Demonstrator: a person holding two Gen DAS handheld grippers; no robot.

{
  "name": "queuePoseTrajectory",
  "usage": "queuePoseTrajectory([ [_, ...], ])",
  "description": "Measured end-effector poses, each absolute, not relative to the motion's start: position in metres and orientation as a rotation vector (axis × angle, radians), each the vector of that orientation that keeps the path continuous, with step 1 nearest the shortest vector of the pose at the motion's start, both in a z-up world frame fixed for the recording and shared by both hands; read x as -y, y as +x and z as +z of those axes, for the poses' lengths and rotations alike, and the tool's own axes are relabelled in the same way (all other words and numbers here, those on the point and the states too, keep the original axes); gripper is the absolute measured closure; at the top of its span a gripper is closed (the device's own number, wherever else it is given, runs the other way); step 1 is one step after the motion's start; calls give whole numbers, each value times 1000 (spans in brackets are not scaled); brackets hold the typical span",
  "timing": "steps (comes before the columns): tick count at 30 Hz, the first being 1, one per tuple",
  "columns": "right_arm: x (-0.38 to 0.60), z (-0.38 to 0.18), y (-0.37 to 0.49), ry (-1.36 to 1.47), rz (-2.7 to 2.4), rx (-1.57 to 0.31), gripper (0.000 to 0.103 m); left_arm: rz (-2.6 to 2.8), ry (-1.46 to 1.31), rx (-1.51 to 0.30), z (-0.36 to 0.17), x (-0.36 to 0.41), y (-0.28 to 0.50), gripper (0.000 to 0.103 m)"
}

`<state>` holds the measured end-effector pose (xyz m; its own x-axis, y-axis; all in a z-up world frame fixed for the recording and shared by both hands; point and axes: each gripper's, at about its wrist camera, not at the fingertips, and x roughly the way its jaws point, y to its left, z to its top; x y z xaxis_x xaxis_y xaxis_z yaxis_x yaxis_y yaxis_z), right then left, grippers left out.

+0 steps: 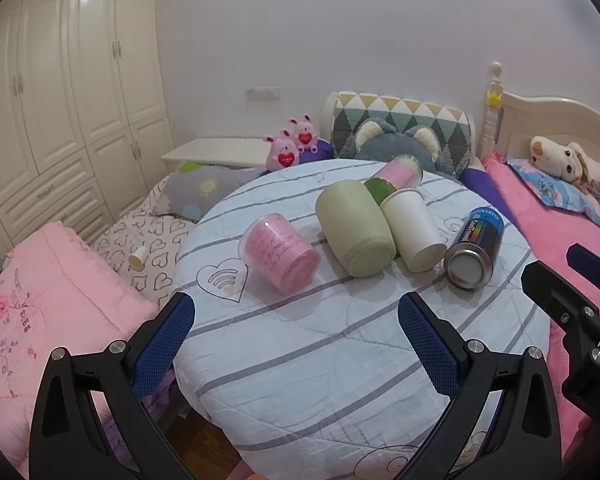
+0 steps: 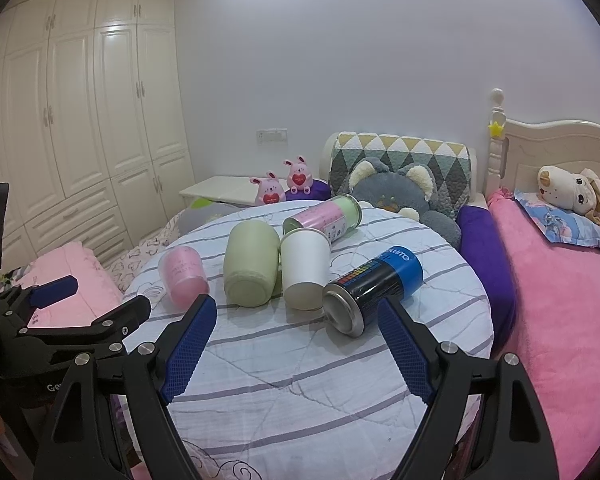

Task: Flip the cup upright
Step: 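Move the right tool toward the pale green mug and grasp its body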

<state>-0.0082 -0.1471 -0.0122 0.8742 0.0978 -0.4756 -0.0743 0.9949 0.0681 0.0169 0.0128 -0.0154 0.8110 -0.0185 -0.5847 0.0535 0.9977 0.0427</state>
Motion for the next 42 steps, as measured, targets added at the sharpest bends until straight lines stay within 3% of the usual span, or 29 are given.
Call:
queuePoseTrajectory([
  [42, 74, -53, 151, -24, 191, -745, 19, 61, -67, -720, -50, -97, 125, 0],
])
